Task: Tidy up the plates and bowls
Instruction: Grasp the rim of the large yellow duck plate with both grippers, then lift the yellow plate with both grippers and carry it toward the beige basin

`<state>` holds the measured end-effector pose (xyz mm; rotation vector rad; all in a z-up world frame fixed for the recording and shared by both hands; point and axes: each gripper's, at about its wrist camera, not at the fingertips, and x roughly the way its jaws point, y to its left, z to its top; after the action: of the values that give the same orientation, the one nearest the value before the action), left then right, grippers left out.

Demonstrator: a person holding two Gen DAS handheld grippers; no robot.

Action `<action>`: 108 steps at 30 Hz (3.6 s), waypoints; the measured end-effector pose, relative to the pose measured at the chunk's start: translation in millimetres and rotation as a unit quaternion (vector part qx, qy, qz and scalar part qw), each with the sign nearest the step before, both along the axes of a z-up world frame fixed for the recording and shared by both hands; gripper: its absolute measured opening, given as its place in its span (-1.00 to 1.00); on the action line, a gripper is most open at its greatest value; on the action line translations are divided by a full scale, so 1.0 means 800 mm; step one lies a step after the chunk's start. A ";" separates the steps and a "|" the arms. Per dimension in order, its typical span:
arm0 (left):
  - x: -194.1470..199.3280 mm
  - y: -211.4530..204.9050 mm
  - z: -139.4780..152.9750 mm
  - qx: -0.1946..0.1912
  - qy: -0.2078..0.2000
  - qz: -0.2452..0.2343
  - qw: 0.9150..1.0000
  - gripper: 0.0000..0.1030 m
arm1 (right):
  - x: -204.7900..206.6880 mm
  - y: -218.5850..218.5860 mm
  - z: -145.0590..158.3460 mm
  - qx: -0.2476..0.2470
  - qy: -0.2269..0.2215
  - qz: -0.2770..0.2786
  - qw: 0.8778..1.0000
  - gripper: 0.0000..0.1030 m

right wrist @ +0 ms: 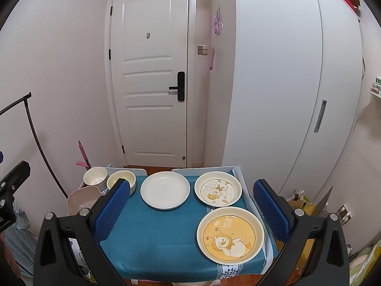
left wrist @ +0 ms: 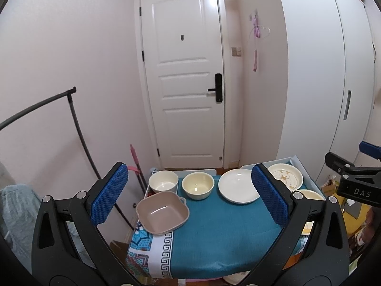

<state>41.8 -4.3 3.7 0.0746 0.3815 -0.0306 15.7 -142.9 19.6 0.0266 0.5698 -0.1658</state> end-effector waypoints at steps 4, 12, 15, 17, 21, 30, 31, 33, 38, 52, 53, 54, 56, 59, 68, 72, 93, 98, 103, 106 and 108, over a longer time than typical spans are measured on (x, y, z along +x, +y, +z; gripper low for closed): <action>0.010 -0.004 0.009 0.014 -0.011 -0.001 1.000 1.00 | 0.008 0.002 0.002 0.000 0.002 0.002 1.000 1.00; 0.078 -0.029 -0.008 0.032 0.024 -0.062 0.997 1.00 | 0.033 -0.020 -0.025 0.017 0.026 -0.029 0.999 1.00; 0.114 -0.051 -0.035 0.026 0.065 -0.110 0.991 1.00 | 0.042 -0.040 -0.054 0.034 0.045 -0.052 0.997 1.00; 0.139 -0.073 -0.061 0.022 0.103 -0.145 0.984 1.00 | 0.046 -0.057 -0.076 0.046 0.061 -0.069 0.995 1.00; 0.175 -0.116 -0.113 0.019 0.168 -0.195 0.966 1.00 | 0.045 -0.102 -0.125 0.072 0.099 -0.105 0.987 1.00; 0.212 -0.225 -0.240 0.025 0.299 -0.252 0.920 0.97 | 0.036 -0.215 -0.226 0.144 0.188 -0.129 0.963 0.88; 0.213 -0.235 -0.254 0.019 0.316 -0.255 0.914 0.92 | 0.038 -0.227 -0.236 0.152 0.198 -0.122 0.961 0.84; 0.220 -0.256 -0.287 0.014 0.351 -0.241 0.905 0.76 | 0.048 -0.250 -0.262 0.169 0.225 -0.102 0.954 0.68; 0.230 -0.296 -0.348 0.001 0.411 -0.218 0.885 0.47 | 0.074 -0.299 -0.320 0.204 0.286 -0.048 0.935 0.32; 0.232 -0.330 -0.399 -0.005 0.447 -0.170 0.878 -0.38 | 0.113 -0.341 -0.367 0.214 0.328 0.039 0.919 -0.61; 0.231 -0.330 -0.395 -0.007 0.448 -0.169 0.878 -0.43 | 0.112 -0.341 -0.367 0.211 0.328 0.040 0.920 -0.65; 0.230 -0.329 -0.394 -0.007 0.447 -0.167 0.879 -0.46 | 0.111 -0.343 -0.367 0.208 0.328 0.040 0.921 -0.71; 0.226 -0.330 -0.393 0.000 0.442 -0.162 0.882 -0.51 | 0.110 -0.348 -0.366 0.209 0.324 0.042 0.922 -0.76; 0.223 -0.333 -0.395 0.008 0.439 -0.161 0.884 -0.55 | 0.109 -0.349 -0.366 0.208 0.322 0.049 0.923 -0.77; 0.205 -0.347 -0.388 0.065 0.405 -0.156 0.898 -0.54 | 0.113 -0.344 -0.367 0.185 0.325 0.066 0.925 -0.77; 0.198 -0.348 -0.385 0.066 0.396 -0.156 0.902 -0.54 | 0.111 -0.340 -0.366 0.169 0.323 0.068 0.929 -0.77; 0.165 -0.213 -0.273 0.028 0.334 -0.080 0.939 -0.54 | 0.132 -0.249 -0.288 0.124 0.271 0.148 0.943 -0.76; 0.159 -0.138 -0.268 0.026 0.338 -0.056 0.939 -0.54 | 0.149 -0.176 -0.279 0.125 0.269 0.176 0.939 -0.76; 0.167 -0.066 -0.282 0.021 0.355 -0.045 0.934 -0.54 | 0.162 -0.100 -0.290 0.126 0.284 0.189 0.931 -0.76; 0.173 -0.025 -0.297 0.019 0.365 -0.042 0.930 -0.54 | 0.166 -0.062 -0.303 0.128 0.294 0.190 0.928 -0.77; 0.181 -0.003 -0.310 0.019 0.371 -0.042 0.927 -0.54 | 0.169 -0.035 -0.314 0.127 0.302 0.188 0.926 -0.77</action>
<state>186.8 -6.7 -244.7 0.1174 1.1397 -0.1378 151.3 -171.1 -231.3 0.1200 1.1981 0.2895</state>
